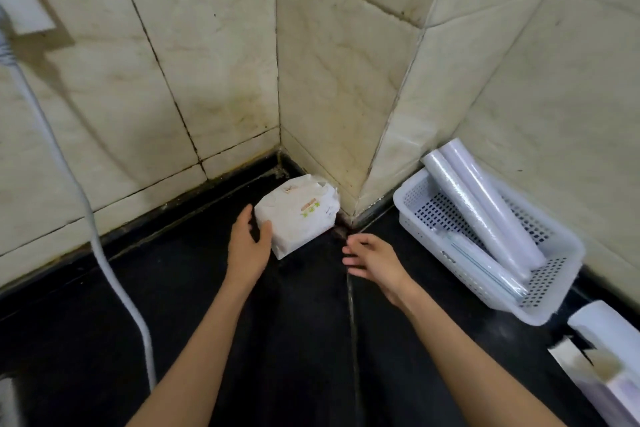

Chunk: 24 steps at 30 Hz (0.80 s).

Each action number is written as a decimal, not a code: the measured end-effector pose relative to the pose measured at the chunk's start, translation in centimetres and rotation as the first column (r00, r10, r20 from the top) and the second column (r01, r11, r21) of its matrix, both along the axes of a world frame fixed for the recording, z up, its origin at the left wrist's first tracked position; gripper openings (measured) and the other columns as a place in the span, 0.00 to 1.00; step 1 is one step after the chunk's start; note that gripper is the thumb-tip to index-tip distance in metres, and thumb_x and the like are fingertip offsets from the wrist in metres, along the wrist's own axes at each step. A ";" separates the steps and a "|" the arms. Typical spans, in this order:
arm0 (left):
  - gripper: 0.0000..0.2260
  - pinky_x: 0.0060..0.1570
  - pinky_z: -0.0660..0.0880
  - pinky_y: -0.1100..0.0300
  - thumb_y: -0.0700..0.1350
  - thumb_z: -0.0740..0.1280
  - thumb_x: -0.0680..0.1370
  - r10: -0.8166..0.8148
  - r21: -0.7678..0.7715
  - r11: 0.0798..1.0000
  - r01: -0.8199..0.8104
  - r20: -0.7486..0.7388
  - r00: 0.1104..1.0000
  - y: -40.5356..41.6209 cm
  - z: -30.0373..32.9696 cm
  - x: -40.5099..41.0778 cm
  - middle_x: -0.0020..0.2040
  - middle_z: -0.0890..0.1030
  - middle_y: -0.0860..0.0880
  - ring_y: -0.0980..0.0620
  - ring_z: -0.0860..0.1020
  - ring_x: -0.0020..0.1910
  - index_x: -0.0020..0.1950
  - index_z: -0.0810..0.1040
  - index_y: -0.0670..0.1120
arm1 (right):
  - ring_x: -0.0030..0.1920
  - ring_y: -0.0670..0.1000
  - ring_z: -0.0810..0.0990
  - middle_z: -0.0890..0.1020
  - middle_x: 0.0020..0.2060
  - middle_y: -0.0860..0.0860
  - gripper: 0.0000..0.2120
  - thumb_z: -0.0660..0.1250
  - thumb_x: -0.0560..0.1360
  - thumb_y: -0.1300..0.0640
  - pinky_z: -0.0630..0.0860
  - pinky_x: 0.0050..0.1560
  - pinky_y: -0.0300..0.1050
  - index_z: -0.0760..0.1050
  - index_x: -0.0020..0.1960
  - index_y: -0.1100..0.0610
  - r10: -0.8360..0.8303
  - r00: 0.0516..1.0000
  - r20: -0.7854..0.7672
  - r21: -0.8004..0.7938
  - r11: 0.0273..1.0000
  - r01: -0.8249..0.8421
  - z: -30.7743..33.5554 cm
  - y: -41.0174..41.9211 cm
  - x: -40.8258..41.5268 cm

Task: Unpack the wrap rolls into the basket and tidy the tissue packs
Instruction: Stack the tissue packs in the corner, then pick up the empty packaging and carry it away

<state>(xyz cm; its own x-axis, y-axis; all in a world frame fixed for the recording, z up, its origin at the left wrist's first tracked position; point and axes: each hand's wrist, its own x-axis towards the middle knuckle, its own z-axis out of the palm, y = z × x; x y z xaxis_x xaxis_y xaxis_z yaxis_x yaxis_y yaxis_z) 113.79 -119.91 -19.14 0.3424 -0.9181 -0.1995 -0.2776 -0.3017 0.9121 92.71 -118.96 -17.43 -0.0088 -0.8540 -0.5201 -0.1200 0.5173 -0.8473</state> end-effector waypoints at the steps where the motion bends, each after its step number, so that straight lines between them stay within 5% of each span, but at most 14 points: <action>1: 0.23 0.64 0.64 0.57 0.47 0.61 0.79 0.007 -0.058 0.998 -0.004 0.050 0.999 1.1 0.7 -0.9 0.73 0.65 0.45 0.49 0.65 0.70 0.73 0.60 0.47 | 0.46 0.49 0.80 0.81 0.49 0.53 0.05 0.62 0.77 0.55 0.79 0.50 0.44 0.74 0.51 0.52 -0.010 0.999 -0.042 -0.029 1.000 0.008 0.3 1.2 -1.2; 4: 0.20 0.60 0.63 0.63 0.45 0.60 0.79 -0.079 -0.219 0.969 0.111 0.150 0.986 5.2 2.4 -4.7 0.70 0.66 0.49 0.60 0.64 0.64 0.71 0.62 0.50 | 0.49 0.50 0.80 0.81 0.48 0.54 0.10 0.63 0.76 0.54 0.77 0.55 0.47 0.73 0.56 0.53 -0.033 0.980 -0.198 -0.135 0.991 0.006 1.0 5.5 -5.6; 7: 0.21 0.63 0.61 0.63 0.45 0.60 0.78 -0.314 -0.254 0.887 0.386 0.282 0.907 8.1 3.5 -9.3 0.68 0.66 0.56 0.64 0.63 0.64 0.70 0.62 0.53 | 0.48 0.46 0.79 0.80 0.46 0.48 0.12 0.64 0.76 0.53 0.74 0.48 0.34 0.72 0.58 0.51 -0.059 0.945 -0.321 -0.221 0.975 -0.014 1.7 10.6 -10.8; 10: 0.22 0.64 0.60 0.65 0.47 0.61 0.78 -0.542 -0.199 0.728 0.657 0.420 0.728 10.1 4.3 -15.2 0.66 0.64 0.61 0.66 0.62 0.65 0.71 0.60 0.55 | 0.47 0.44 0.78 0.79 0.48 0.47 0.13 0.64 0.76 0.54 0.72 0.49 0.34 0.71 0.60 0.52 -0.116 0.894 -0.432 -0.262 0.965 -0.002 2.3 15.9 -17.3; 15: 0.23 0.67 0.54 0.69 0.46 0.62 0.78 -0.701 -0.095 0.375 0.922 0.622 0.350 14.4 3.9 -27.0 0.72 0.66 0.50 0.60 0.61 0.69 0.72 0.61 0.50 | 0.56 0.51 0.78 0.79 0.55 0.51 0.15 0.63 0.76 0.55 0.73 0.60 0.47 0.71 0.62 0.55 -0.271 0.747 -0.607 -0.274 0.954 0.124 2.3 24.3 -28.6; 18: 0.25 0.71 0.52 0.62 0.47 0.61 0.78 -0.728 0.043 0.211 0.977 0.674 0.127 16.8 2.2 -34.1 0.75 0.60 0.50 0.53 0.55 0.75 0.74 0.57 0.51 | 0.61 0.53 0.73 0.77 0.60 0.53 0.16 0.62 0.77 0.55 0.68 0.62 0.47 0.70 0.64 0.56 -0.273 0.622 -0.733 -0.265 0.958 0.109 1.4 27.9 -34.9; 24: 0.33 0.75 0.45 0.48 0.47 0.65 0.75 -0.675 0.283 0.026 0.959 0.712 -0.192 17.9 -0.5 -45.7 0.78 0.49 0.48 0.48 0.44 0.76 0.75 0.51 0.52 | 0.70 0.58 0.63 0.68 0.68 0.58 0.26 0.64 0.76 0.50 0.59 0.70 0.50 0.63 0.70 0.58 -0.118 0.442 -0.889 -0.114 0.993 0.037 -1.6 28.7 -45.4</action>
<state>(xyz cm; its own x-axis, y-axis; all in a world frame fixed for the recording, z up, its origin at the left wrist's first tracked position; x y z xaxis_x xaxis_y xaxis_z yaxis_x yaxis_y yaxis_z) 68.14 -101.99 -19.69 -0.9043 -0.4018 -0.1439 -0.4268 0.8521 0.3028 47.33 -90.27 -19.08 -0.5021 -0.8557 -0.1255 -0.7932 0.5134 -0.3274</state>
